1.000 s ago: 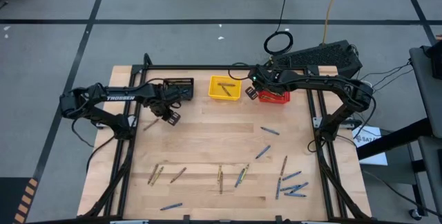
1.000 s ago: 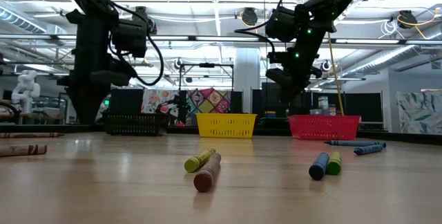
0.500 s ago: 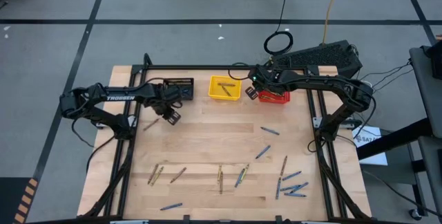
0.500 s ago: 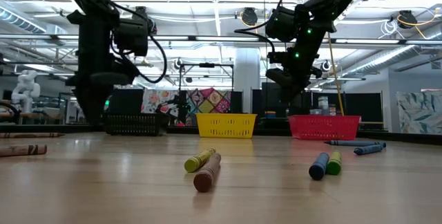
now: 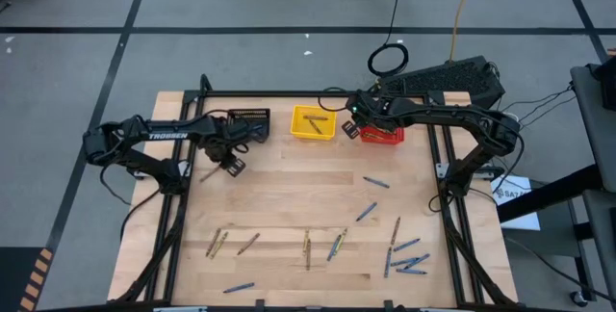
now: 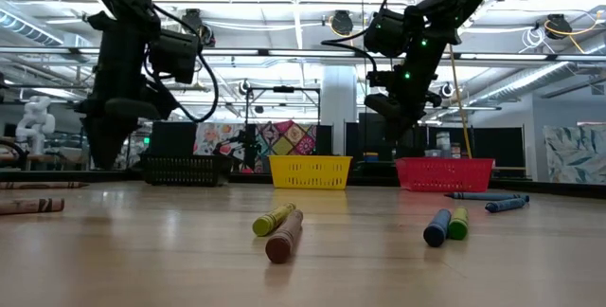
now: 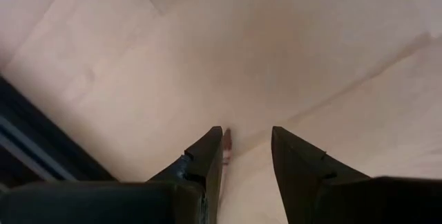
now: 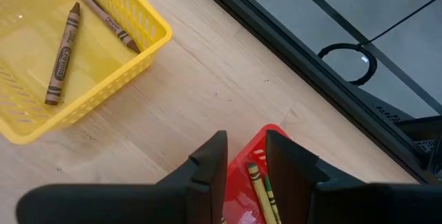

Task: Sort crayons
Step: Put the brown crayon into the yellow bin

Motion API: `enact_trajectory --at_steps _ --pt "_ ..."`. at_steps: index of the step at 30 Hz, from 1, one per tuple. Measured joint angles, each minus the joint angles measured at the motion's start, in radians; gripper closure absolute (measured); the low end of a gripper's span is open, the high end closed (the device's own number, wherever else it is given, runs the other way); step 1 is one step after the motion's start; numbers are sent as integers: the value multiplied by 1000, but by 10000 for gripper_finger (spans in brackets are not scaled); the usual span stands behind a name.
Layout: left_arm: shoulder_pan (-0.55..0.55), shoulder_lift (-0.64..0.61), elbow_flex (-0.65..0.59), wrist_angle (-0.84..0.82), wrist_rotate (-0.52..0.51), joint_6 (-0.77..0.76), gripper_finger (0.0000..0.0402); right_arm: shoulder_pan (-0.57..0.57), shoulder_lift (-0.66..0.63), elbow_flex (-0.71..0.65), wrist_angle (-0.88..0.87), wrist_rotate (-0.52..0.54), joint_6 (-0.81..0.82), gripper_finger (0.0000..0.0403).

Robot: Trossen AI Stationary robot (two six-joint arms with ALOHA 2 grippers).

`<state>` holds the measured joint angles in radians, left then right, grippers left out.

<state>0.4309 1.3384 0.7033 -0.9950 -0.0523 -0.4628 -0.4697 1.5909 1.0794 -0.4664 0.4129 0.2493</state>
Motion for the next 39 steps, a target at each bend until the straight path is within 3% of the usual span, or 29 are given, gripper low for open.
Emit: enact_trajectory --at_steps 18,33,39 --pt "-120 0 0 -74 41 -37 286 0 0 0 12 0 -5 316" --pt "-153 0 -1 -165 16 -16 286 0 0 0 96 0 21 316" --pt "-131 0 -67 -164 -45 -6 286 -2 0 0 88 0 24 316"
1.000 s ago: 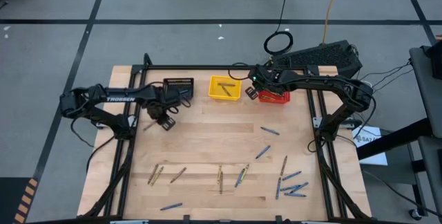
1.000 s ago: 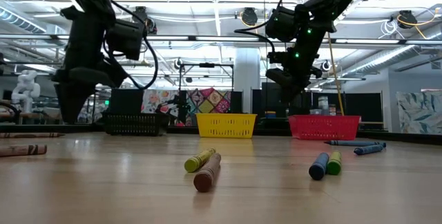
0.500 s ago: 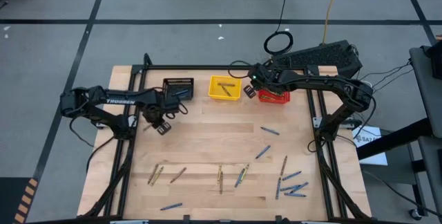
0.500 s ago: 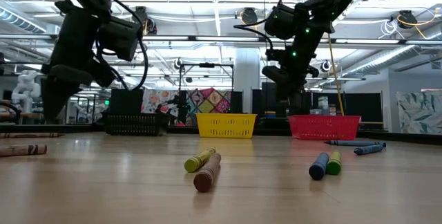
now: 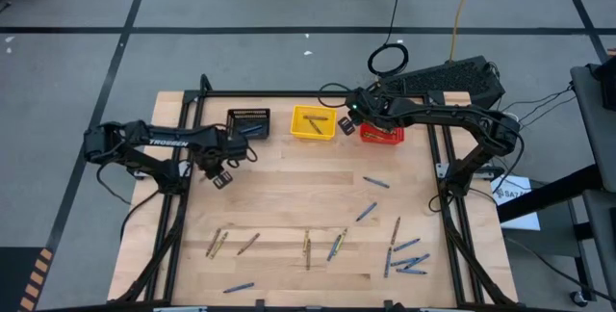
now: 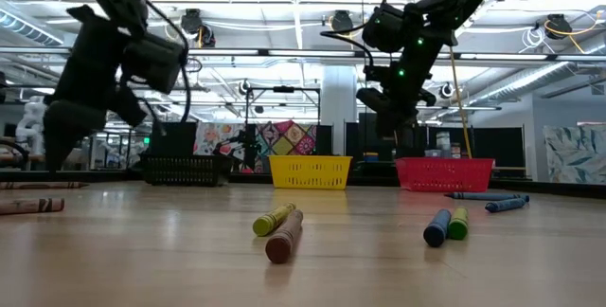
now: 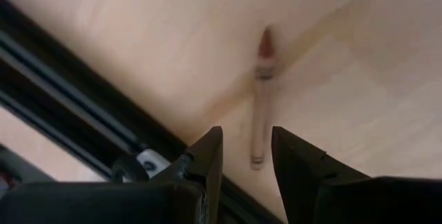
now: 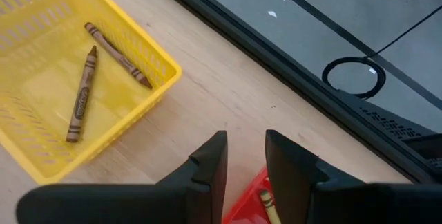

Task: Sort crayons
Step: Put the brown crayon into the yellow bin

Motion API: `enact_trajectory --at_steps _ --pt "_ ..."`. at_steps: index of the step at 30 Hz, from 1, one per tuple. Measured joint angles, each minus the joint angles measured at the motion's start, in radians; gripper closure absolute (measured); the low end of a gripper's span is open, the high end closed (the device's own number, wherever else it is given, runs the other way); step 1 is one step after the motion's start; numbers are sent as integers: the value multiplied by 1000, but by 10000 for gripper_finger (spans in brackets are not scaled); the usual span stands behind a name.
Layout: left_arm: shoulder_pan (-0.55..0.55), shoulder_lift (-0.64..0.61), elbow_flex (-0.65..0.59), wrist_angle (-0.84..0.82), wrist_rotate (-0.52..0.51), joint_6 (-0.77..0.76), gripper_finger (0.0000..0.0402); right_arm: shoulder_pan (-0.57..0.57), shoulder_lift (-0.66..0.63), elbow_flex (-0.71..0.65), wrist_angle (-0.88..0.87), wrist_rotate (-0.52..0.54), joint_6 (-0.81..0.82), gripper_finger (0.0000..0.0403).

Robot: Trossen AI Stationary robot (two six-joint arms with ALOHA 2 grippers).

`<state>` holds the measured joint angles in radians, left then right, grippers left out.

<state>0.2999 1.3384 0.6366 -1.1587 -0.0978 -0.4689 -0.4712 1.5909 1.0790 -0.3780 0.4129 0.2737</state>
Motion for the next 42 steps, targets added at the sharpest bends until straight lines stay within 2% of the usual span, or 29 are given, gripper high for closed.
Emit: enact_trajectory --at_steps 19,25,34,42 --pt "10 0 -9 116 76 -14 286 1 0 0 0 0 -31 316" --pt "43 2 -9 121 20 -22 286 1 0 0 -11 0 -32 316" --pt "61 2 -11 97 66 -17 286 1 0 0 -44 -33 -32 316" --pt "60 2 -75 132 106 -48 286 1 0 0 -44 -34 -32 316"
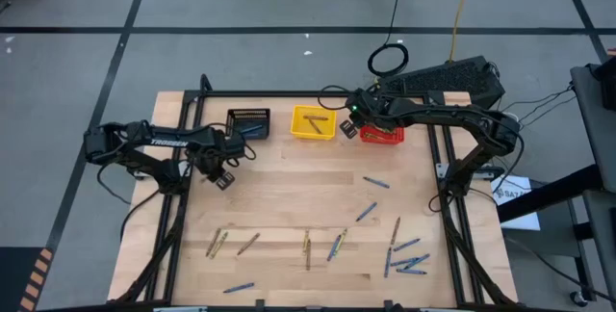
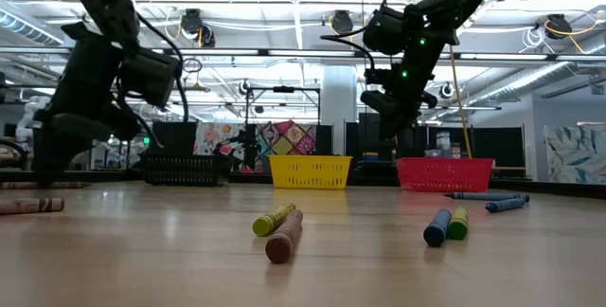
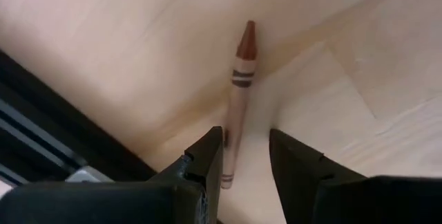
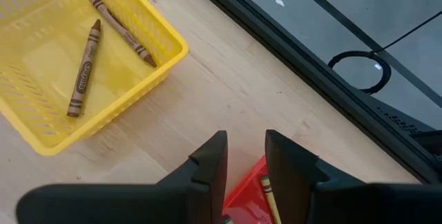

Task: Sort crayons
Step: Put the brown crayon into the yellow bin

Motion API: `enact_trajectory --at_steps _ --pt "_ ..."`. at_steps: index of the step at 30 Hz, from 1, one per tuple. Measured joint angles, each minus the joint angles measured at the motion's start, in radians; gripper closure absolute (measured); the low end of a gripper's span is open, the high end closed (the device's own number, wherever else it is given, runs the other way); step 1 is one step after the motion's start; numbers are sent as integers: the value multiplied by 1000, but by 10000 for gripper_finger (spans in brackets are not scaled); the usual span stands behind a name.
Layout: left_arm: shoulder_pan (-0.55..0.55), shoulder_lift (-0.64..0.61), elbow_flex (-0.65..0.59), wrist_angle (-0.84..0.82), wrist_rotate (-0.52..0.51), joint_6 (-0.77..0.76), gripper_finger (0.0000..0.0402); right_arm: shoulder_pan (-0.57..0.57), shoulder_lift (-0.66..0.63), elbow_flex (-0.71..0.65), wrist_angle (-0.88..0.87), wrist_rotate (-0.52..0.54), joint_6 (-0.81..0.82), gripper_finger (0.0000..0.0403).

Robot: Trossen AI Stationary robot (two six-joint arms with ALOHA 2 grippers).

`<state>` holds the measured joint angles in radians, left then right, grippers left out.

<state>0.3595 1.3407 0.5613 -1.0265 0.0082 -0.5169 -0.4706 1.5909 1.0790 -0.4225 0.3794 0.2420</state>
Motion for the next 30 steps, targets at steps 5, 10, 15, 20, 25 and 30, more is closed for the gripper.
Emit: enact_trajectory --at_steps 5,10,15,20,25,30 --pt "0 0 0 -2 -2 -1 286 0 0 0 0 0 0 316" --pt "0 0 -2 20 6 -1 286 0 0 0 0 0 0 316" --pt "1 -3 -28 69 37 -15 303 0 0 0 0 0 0 316" --pt "0 -2 -34 79 44 -28 355 0 0 0 0 0 -1 316" --pt "0 -3 -35 70 45 -27 393 0 0 0 0 0 -1 316" --pt "0 -2 -36 71 45 -27 397 0 0 0 1 -20 -4 316"
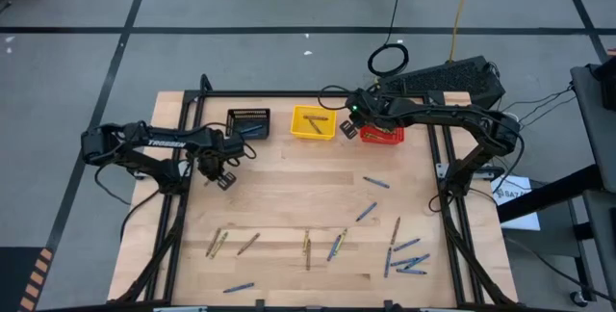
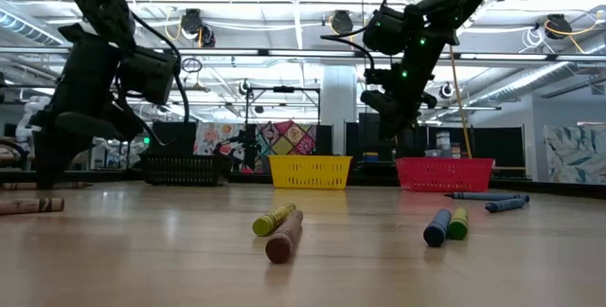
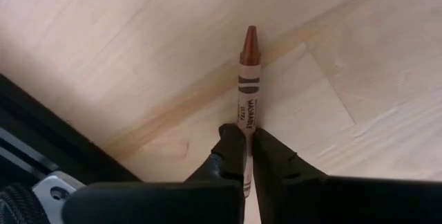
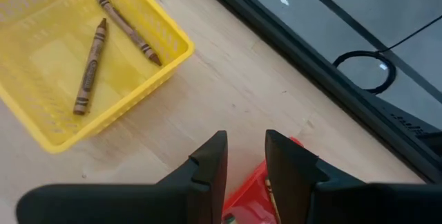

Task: Sort crayons
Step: Put the brown crayon into the yellow bin

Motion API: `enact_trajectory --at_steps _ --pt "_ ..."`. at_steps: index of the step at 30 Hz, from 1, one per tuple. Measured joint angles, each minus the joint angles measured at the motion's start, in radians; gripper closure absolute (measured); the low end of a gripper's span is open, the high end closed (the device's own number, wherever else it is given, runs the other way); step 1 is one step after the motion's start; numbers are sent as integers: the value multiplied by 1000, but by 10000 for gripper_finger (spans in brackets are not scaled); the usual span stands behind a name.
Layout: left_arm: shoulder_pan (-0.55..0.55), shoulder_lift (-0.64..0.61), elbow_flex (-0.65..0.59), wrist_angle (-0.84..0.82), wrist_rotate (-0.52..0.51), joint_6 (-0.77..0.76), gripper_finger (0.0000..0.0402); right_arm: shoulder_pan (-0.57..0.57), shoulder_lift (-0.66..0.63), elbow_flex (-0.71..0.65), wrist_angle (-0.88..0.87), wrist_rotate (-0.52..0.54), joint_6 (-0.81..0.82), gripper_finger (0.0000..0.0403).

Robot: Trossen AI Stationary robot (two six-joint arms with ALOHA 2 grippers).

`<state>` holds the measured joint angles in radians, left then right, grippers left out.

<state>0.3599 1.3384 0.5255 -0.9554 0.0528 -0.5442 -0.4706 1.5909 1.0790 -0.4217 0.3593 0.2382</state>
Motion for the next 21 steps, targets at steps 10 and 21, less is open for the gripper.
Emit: enact_trajectory --at_steps 10,21 --pt "-24 -17 12 -1 -13 30 400 0 0 0 0 -79 0 316" --pt "-55 -63 13 22 -27 27 401 0 0 0 0 -77 -1 316"
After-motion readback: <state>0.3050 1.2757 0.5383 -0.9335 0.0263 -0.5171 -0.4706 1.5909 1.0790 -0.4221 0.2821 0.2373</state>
